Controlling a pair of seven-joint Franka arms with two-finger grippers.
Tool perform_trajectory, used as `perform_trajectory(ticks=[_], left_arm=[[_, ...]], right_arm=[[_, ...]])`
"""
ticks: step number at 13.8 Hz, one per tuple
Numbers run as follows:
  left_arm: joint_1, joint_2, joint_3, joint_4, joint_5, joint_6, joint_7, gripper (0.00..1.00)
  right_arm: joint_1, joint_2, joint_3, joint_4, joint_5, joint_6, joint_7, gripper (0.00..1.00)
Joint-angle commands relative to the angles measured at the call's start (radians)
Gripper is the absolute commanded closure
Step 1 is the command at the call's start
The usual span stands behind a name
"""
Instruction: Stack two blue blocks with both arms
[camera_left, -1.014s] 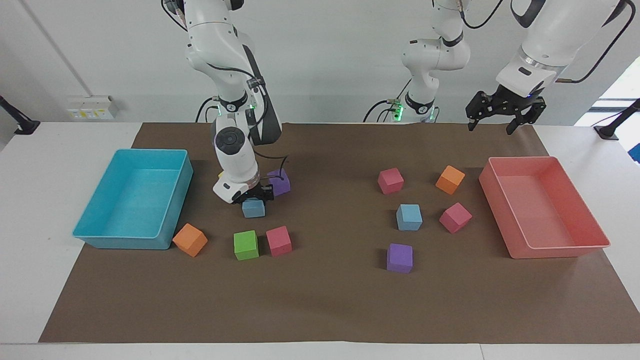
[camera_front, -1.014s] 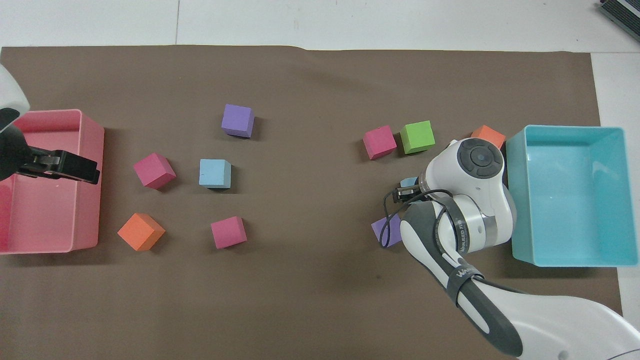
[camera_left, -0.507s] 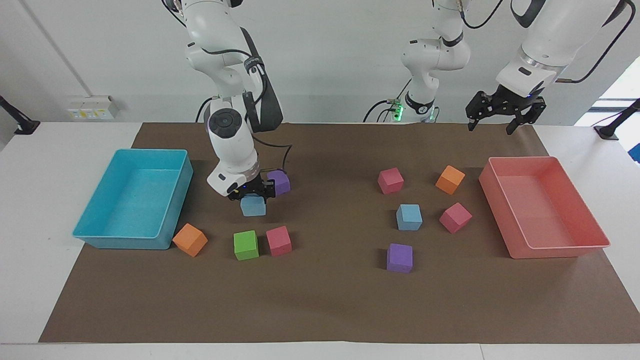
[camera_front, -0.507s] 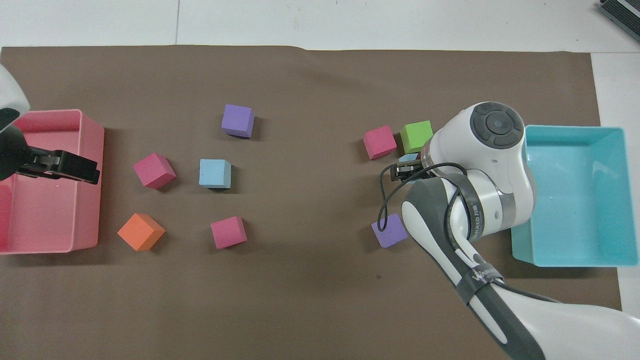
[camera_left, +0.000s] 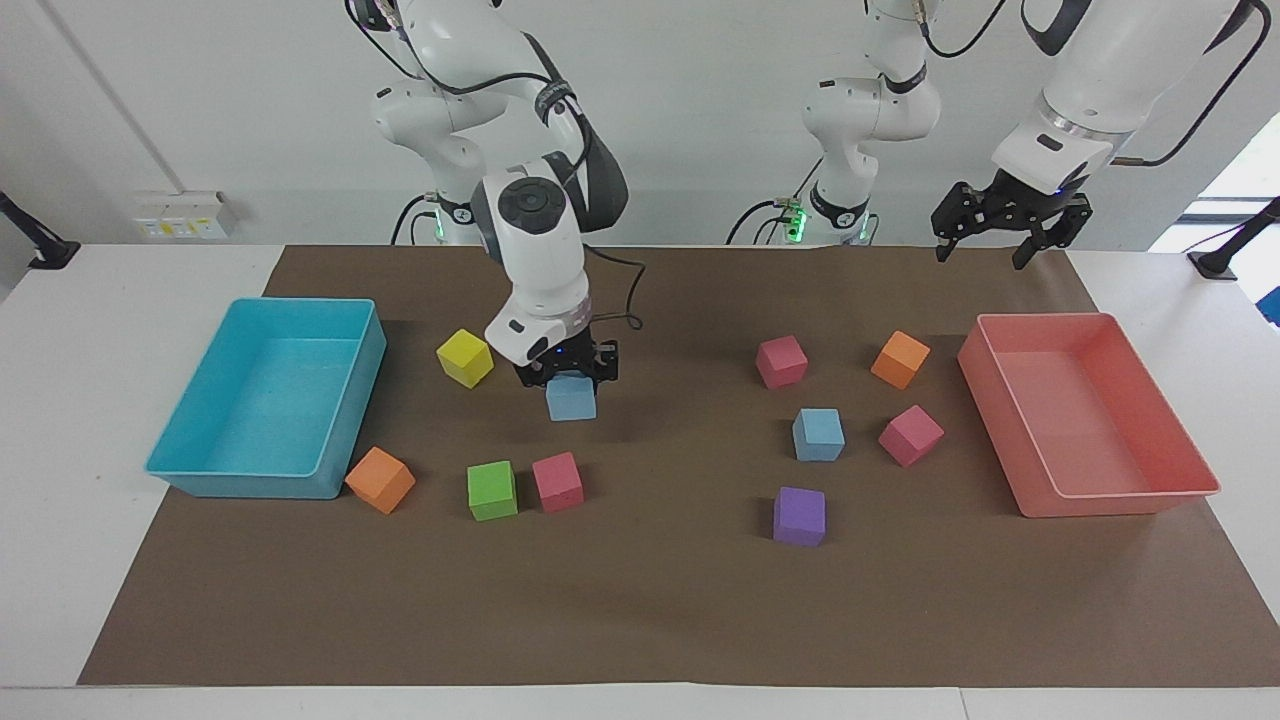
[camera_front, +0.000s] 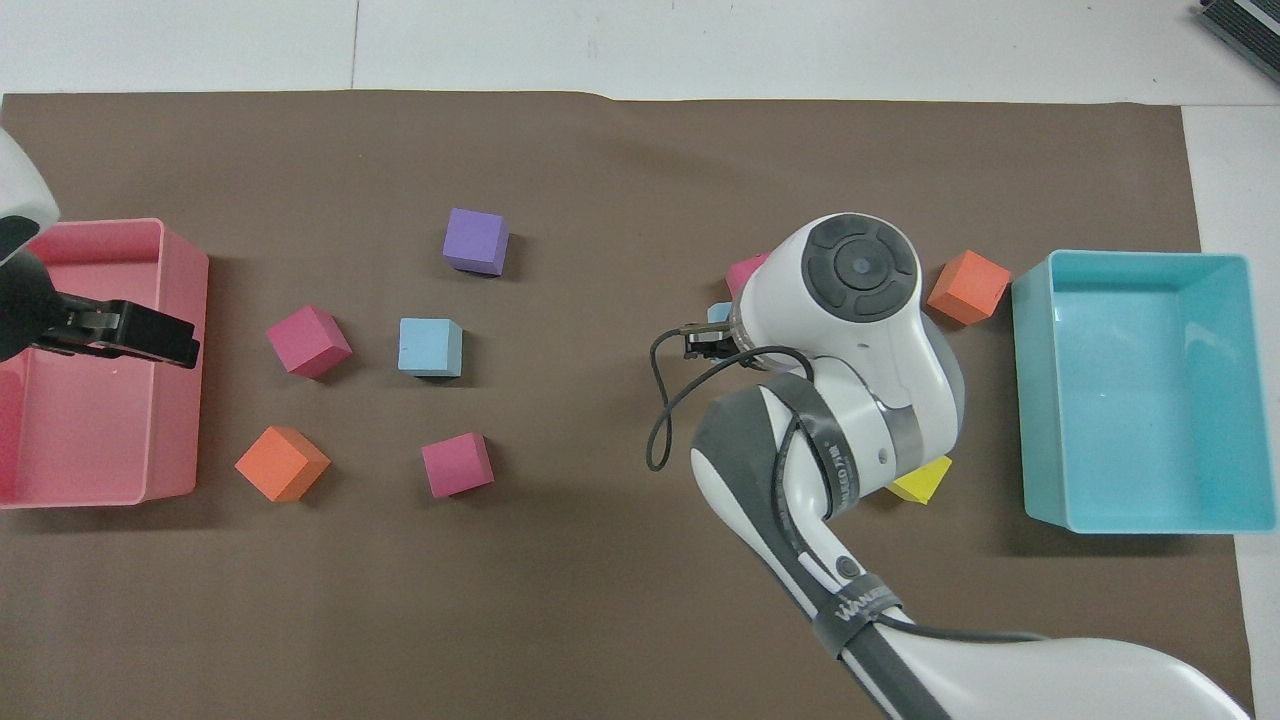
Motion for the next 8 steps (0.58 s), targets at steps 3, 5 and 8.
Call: perform_trajectory(ticks=[3, 5, 8], left_arm=[[-0.004, -0.003, 0.006, 0.005, -0.013, 0.008, 0.003, 0.0], [-0.004, -0.003, 0.006, 0.005, -0.013, 0.008, 0.004, 0.0], [-0.004, -0.003, 0.006, 0.003, -0.013, 0.008, 0.003, 0.0]], right_arm=[[0.04, 0.15, 0.037, 0.15, 0.01, -0.018, 0.093, 1.0], [0.046, 0.179, 0.065, 0.155, 0.008, 0.0, 0.141, 1.0], [0.067, 0.221, 0.085, 0.17, 0.007, 0.02, 0.192, 1.0]])
